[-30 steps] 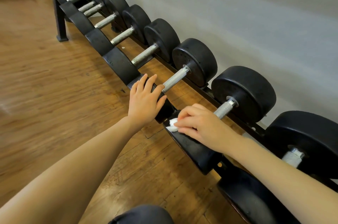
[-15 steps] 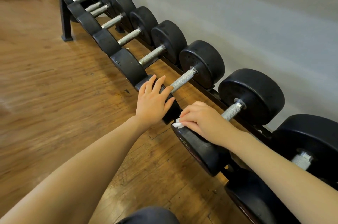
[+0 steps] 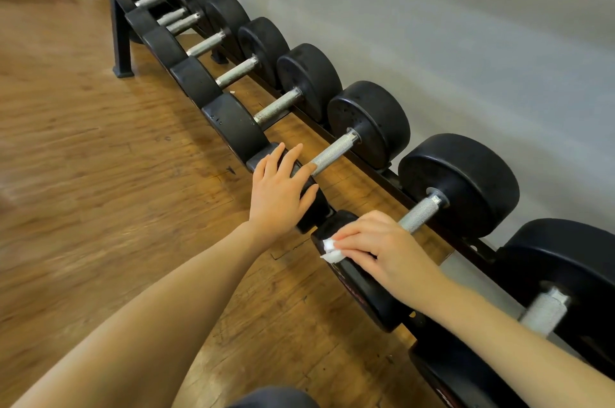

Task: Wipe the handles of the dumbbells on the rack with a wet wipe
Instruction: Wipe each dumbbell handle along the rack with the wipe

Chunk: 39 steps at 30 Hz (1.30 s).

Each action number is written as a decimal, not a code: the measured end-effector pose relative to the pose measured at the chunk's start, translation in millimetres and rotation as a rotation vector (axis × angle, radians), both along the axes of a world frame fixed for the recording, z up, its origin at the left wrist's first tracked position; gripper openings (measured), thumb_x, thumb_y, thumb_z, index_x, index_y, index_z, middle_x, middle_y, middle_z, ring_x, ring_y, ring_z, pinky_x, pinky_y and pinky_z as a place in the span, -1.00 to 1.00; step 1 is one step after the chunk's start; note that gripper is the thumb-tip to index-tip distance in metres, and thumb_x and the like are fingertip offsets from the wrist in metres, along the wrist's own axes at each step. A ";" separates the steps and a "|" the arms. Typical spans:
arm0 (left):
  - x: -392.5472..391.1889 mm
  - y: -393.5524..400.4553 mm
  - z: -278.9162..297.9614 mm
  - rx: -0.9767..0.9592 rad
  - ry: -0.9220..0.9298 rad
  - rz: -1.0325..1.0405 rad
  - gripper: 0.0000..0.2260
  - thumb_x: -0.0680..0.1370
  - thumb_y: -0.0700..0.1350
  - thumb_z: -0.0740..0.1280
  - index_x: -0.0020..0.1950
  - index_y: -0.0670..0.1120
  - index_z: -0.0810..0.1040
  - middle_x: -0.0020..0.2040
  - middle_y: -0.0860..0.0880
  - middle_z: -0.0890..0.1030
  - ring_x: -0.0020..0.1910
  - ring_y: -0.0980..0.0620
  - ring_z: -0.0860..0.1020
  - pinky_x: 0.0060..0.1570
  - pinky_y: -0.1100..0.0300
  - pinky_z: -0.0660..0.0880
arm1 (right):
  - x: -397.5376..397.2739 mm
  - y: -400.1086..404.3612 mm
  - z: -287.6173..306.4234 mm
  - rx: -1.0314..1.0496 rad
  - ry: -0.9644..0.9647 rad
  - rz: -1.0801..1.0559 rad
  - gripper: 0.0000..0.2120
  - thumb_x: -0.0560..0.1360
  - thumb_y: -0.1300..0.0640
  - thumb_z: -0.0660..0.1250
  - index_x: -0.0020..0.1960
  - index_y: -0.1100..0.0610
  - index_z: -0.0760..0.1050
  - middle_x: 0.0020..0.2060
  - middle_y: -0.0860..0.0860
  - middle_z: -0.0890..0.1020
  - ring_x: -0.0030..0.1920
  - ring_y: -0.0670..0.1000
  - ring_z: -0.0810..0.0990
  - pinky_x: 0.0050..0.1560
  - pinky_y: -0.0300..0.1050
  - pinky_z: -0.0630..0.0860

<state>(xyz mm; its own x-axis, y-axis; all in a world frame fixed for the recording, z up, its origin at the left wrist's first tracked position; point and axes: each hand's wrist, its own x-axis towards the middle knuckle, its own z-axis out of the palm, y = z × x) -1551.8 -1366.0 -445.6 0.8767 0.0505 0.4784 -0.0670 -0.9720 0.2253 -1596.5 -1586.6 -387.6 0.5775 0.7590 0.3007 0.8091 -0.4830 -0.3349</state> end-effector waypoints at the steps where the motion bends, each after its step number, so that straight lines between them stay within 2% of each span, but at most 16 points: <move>1: 0.0 -0.7 -0.2 -0.015 -0.010 0.000 -0.64 0.59 0.09 0.25 0.35 0.03 0.52 0.49 -0.10 0.37 0.51 -0.22 0.24 0.45 -0.17 0.12 | 2.8 3.0 -1.3 0.022 -0.012 -0.026 -0.78 0.51 0.10 0.31 0.09 0.10 0.65 0.00 -0.09 0.64 0.10 -0.20 0.46 0.13 -0.49 0.37; 5: -1.5 2.7 2.3 -0.119 -0.052 -0.003 -0.66 0.61 0.00 0.27 0.38 -0.02 0.51 0.49 -0.12 0.36 0.50 -0.17 0.26 0.43 -0.11 0.19 | 29.7 14.3 0.1 0.123 -0.003 -0.141 -0.81 0.50 0.19 0.38 0.10 0.12 0.65 0.00 -0.05 0.66 0.08 -0.16 0.50 0.10 -0.42 0.35; 8: 0.6 6.6 7.3 -0.250 -0.040 0.062 -0.61 0.64 -0.01 0.22 0.47 -0.02 0.40 0.52 -0.08 0.32 0.53 -0.10 0.22 0.45 -0.09 0.17 | 57.6 25.0 3.2 0.200 0.013 -0.227 -0.81 0.50 0.23 0.39 0.10 0.16 0.64 0.00 0.01 0.67 0.06 -0.11 0.53 0.08 -0.41 0.36; 10: 7.3 7.8 13.0 -0.332 -0.014 0.135 -0.59 0.66 0.02 0.17 0.51 0.00 0.34 0.54 -0.06 0.29 0.54 -0.08 0.18 0.48 -0.09 0.14 | 76.3 32.5 5.1 0.271 0.054 -0.294 -0.81 0.52 0.22 0.37 0.11 0.16 0.64 0.01 0.01 0.67 0.06 -0.11 0.54 0.10 -0.31 0.43; 13: 23.4 8.0 25.8 -0.350 0.017 0.173 -0.59 0.67 0.05 0.12 0.51 0.01 0.34 0.55 -0.06 0.26 0.55 -0.08 0.16 0.49 -0.08 0.10 | 104.5 42.3 5.1 0.345 0.080 -0.400 -0.80 0.54 0.21 0.34 0.14 0.16 0.62 0.04 0.02 0.66 0.08 -0.11 0.54 0.15 -0.15 0.52; 15: 35.2 7.5 31.1 -0.327 0.060 0.184 -0.58 0.68 0.09 0.08 0.51 0.02 0.34 0.56 -0.05 0.25 0.55 -0.07 0.15 0.50 -0.07 0.08 | 122.9 49.0 1.2 0.353 0.000 -0.466 -0.79 0.55 0.21 0.33 0.16 0.18 0.62 0.05 0.04 0.66 0.09 -0.07 0.55 0.14 -0.14 0.53; 19: 47.5 7.1 27.7 -0.281 0.152 0.261 -0.55 0.65 0.19 0.03 0.45 0.05 0.41 0.48 0.00 0.39 0.47 -0.03 0.31 0.43 -0.05 0.25 | 152.2 64.2 -9.5 0.278 -0.159 -0.547 -0.78 0.57 0.18 0.30 0.17 0.20 0.60 0.06 0.07 0.65 0.11 -0.01 0.53 0.06 -0.31 0.39; 23: 47.5 8.7 22.1 -0.268 0.126 0.280 -0.54 0.63 0.20 0.02 0.33 0.04 0.55 0.36 0.03 0.52 0.38 0.02 0.41 0.34 0.00 0.38 | 173.7 79.4 -24.8 0.125 -0.255 -0.483 -0.72 0.43 0.16 0.46 0.11 0.24 0.61 0.02 0.13 0.66 0.09 0.11 0.58 0.10 -0.08 0.51; 25: 47.2 8.2 21.7 -0.249 0.122 0.282 -0.54 0.62 0.19 0.01 0.26 0.05 0.59 0.34 0.03 0.54 0.37 0.02 0.43 0.31 0.00 0.41 | 180.9 83.8 -34.9 0.005 -0.293 -0.436 -0.65 0.38 0.11 0.52 0.11 0.20 0.60 0.03 0.08 0.65 0.10 0.08 0.57 0.12 -0.09 0.50; 29: 46.2 5.8 21.7 -0.218 0.127 0.285 -0.60 0.64 0.14 0.07 0.20 0.03 0.63 0.35 0.00 0.53 0.39 -0.01 0.41 0.31 0.01 0.37 | 187.6 85.6 -46.8 -0.068 -0.309 -0.420 -0.57 0.35 0.07 0.55 0.17 0.18 0.57 0.09 0.06 0.64 0.15 0.06 0.55 0.20 -0.08 0.46; 31: 45.3 5.9 21.7 -0.212 0.130 0.284 -0.62 0.65 0.13 0.08 0.21 0.02 0.63 0.36 0.00 0.52 0.40 -0.01 0.40 0.32 0.01 0.35 | 189.1 81.0 -49.1 -0.021 -0.332 -0.416 -0.59 0.37 0.11 0.53 0.17 0.20 0.58 0.08 0.08 0.64 0.14 0.07 0.55 0.13 -0.13 0.46; 34: 45.7 5.8 21.1 -0.222 0.133 0.281 -0.62 0.65 0.12 0.08 0.23 0.02 0.62 0.38 0.01 0.51 0.43 0.00 0.37 0.35 0.02 0.32 | 187.6 71.2 -51.8 0.127 -0.334 -0.396 -0.72 0.46 0.18 0.40 0.15 0.24 0.60 0.03 0.10 0.62 0.05 0.09 0.54 -0.06 -0.17 0.50; 37: 45.2 6.0 20.5 -0.243 0.121 0.272 -0.64 0.64 0.11 0.11 0.25 0.02 0.61 0.40 0.02 0.48 0.44 0.01 0.35 0.39 0.02 0.29 | 187.6 66.3 -54.7 0.108 -0.297 -0.411 -0.66 0.54 0.05 0.22 0.22 0.19 0.57 0.09 0.06 0.58 0.08 -0.05 0.46 -0.05 -0.17 0.54; 39: 41.6 5.8 17.2 -0.255 0.105 0.263 -0.66 0.63 0.11 0.15 0.26 0.02 0.60 0.42 0.01 0.47 0.45 0.00 0.36 0.39 0.01 0.28 | 187.9 64.9 -55.4 0.035 -0.335 -0.419 -0.64 0.51 0.07 0.32 0.26 0.17 0.53 0.11 0.07 0.57 0.05 -0.04 0.49 -0.11 -0.14 0.56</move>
<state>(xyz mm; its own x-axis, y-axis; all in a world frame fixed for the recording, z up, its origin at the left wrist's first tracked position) -1510.2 -1360.2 -428.4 0.8614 0.3863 0.3298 0.2136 -0.8646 0.4548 -1408.5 -1521.8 -442.9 0.6968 0.4707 0.5412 0.6150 -0.7804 -0.1131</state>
